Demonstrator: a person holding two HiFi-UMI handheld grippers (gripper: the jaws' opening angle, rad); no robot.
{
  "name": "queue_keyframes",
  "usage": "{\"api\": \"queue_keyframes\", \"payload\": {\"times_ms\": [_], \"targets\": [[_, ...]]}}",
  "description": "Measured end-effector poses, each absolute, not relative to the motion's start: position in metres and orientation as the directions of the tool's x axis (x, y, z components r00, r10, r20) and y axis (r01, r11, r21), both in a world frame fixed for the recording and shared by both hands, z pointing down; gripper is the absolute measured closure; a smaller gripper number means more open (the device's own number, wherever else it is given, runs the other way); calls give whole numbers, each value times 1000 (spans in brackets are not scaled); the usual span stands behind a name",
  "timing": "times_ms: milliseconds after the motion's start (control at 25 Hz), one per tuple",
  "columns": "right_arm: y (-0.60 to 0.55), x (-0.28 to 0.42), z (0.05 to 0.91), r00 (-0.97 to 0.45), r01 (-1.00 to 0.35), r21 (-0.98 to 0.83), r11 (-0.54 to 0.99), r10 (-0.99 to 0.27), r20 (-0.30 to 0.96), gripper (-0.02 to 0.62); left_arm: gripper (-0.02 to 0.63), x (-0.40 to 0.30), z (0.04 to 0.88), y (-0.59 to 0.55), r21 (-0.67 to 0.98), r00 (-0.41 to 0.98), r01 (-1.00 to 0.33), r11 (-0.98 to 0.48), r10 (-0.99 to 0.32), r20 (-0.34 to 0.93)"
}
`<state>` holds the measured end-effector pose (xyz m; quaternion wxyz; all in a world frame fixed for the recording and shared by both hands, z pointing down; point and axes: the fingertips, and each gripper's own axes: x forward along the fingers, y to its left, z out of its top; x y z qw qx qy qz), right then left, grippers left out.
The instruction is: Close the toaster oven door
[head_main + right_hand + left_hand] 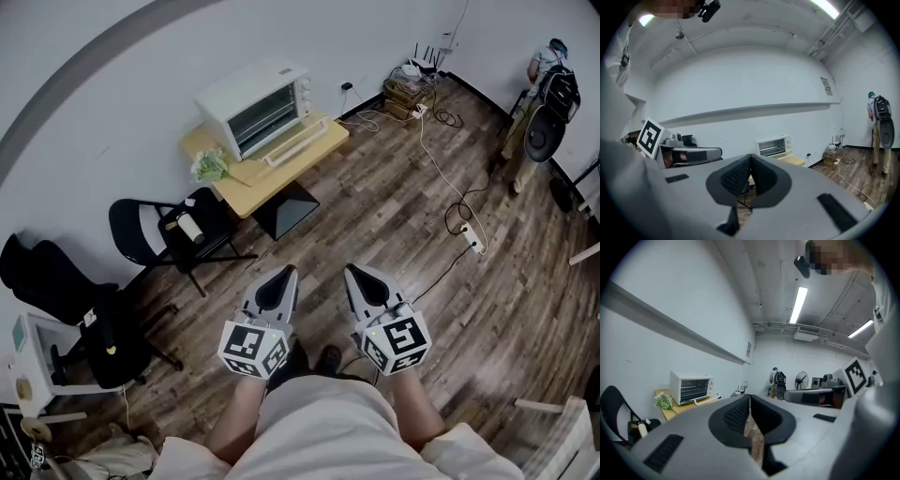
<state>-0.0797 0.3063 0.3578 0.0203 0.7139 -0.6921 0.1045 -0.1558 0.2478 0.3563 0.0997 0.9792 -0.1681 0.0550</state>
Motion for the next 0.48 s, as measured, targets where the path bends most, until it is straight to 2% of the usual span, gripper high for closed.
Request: {"api": "queue_keyframes", "payload": {"times_ms": [400, 480], "targets": [[307, -74, 363, 10, -991, -129, -33, -984, 179, 595, 591, -146, 359, 256, 154, 943, -320, -935, -299, 148], [301, -73, 365, 8, -991, -128, -32, -983, 182, 498, 590, -144, 359, 253, 147, 942, -322, -935, -301, 145]]}}
